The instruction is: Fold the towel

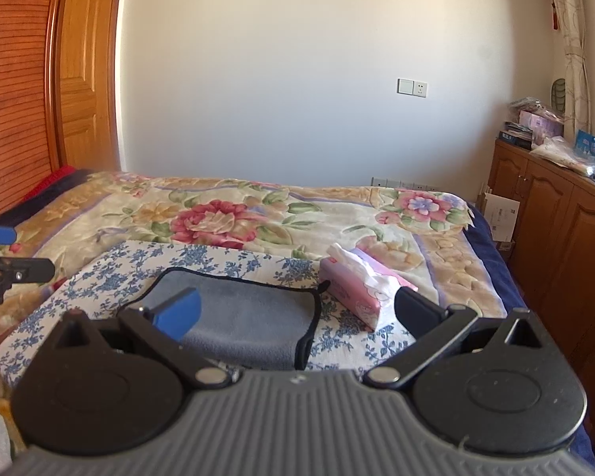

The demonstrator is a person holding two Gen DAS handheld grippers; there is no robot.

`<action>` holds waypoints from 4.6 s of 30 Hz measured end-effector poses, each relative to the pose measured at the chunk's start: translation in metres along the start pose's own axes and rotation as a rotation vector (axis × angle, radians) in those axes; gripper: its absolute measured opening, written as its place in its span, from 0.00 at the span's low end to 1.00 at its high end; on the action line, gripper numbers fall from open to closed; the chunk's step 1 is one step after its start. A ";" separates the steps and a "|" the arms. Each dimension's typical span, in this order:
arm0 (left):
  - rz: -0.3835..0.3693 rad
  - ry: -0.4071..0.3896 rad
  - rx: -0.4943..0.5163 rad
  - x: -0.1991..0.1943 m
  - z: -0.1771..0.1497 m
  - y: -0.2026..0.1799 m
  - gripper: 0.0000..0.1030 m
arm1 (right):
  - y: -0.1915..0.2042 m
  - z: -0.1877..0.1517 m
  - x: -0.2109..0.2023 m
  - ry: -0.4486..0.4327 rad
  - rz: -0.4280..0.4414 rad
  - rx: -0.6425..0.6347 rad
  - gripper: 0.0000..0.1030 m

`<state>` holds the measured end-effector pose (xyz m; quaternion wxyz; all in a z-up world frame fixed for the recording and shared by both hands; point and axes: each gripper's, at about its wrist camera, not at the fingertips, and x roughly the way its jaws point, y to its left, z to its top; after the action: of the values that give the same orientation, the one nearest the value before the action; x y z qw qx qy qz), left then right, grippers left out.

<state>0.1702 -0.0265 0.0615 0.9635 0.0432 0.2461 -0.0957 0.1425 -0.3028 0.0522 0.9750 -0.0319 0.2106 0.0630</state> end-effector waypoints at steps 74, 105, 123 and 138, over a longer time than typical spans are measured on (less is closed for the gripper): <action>0.115 -0.096 -0.001 -0.093 -0.135 -0.020 1.00 | 0.034 -0.096 -0.086 -0.086 -0.012 0.047 1.00; 0.131 -0.180 -0.008 -0.105 -0.136 -0.019 1.00 | 0.036 -0.097 -0.097 -0.180 -0.052 0.030 1.00; 0.131 -0.181 -0.006 -0.105 -0.136 -0.018 1.00 | 0.034 -0.098 -0.097 -0.184 -0.054 0.038 1.00; 0.131 -0.181 -0.007 -0.104 -0.136 -0.018 1.00 | 0.034 -0.098 -0.097 -0.185 -0.054 0.037 1.00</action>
<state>0.0132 -0.0092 -0.0081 0.9861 0.0472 0.1551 -0.0353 0.0102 -0.2884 0.0025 0.9920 -0.0138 0.1200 0.0356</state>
